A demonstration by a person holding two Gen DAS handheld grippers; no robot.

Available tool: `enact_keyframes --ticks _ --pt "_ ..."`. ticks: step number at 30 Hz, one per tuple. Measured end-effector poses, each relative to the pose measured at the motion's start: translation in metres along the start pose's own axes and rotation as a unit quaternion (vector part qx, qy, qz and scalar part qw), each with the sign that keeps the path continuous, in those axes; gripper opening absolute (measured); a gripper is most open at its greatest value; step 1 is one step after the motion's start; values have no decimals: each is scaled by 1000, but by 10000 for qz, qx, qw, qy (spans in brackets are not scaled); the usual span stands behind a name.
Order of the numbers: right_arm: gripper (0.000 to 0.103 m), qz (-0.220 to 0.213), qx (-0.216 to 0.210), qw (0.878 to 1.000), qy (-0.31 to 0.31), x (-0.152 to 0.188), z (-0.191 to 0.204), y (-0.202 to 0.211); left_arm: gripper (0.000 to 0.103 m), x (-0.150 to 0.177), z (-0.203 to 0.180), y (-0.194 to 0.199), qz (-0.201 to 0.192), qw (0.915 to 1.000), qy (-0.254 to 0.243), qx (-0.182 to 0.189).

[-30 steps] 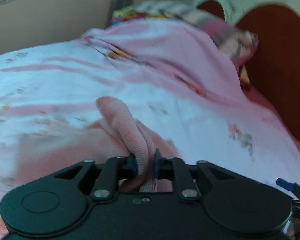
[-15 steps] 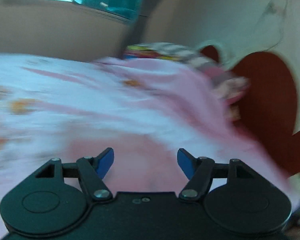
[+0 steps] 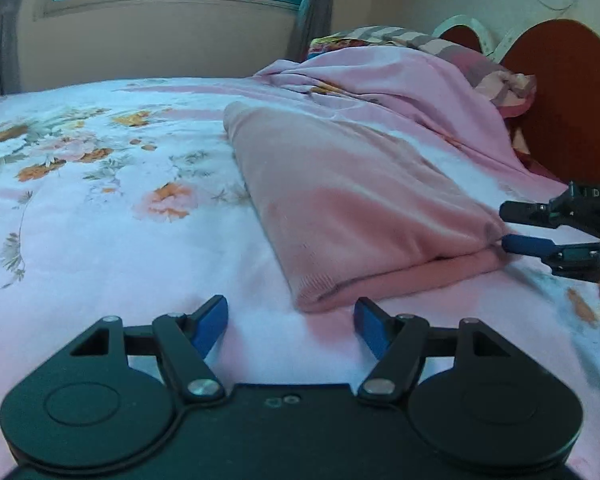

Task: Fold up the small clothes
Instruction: 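Grasp the folded sweater's edge with the right gripper and fold it inward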

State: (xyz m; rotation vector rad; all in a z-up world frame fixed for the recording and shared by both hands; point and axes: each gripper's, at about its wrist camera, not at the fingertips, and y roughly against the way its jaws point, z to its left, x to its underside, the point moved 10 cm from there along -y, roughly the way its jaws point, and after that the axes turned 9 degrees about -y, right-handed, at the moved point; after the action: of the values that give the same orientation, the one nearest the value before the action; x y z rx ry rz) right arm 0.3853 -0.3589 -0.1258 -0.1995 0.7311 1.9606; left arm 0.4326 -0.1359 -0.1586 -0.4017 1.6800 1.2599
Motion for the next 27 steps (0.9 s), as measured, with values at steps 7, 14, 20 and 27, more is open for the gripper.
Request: enact_keyframes --ticks 7,14,20,27 --pt "45 164 157 9990 -398 -10 -14 -39 71 0 17 -9 -90 9987 500 -94" --pt "13 -42 384 9987 326 -17 6 -44 72 1 13 -13 -47 9991 321 -268" --pt "10 -519 195 9938 959 -29 39 -19 72 1 15 -9 -137 9986 433 -275" --pt "10 -53 716 9953 649 -13 -15 -24 72 2 17 -9 -131 9981 522 -289"
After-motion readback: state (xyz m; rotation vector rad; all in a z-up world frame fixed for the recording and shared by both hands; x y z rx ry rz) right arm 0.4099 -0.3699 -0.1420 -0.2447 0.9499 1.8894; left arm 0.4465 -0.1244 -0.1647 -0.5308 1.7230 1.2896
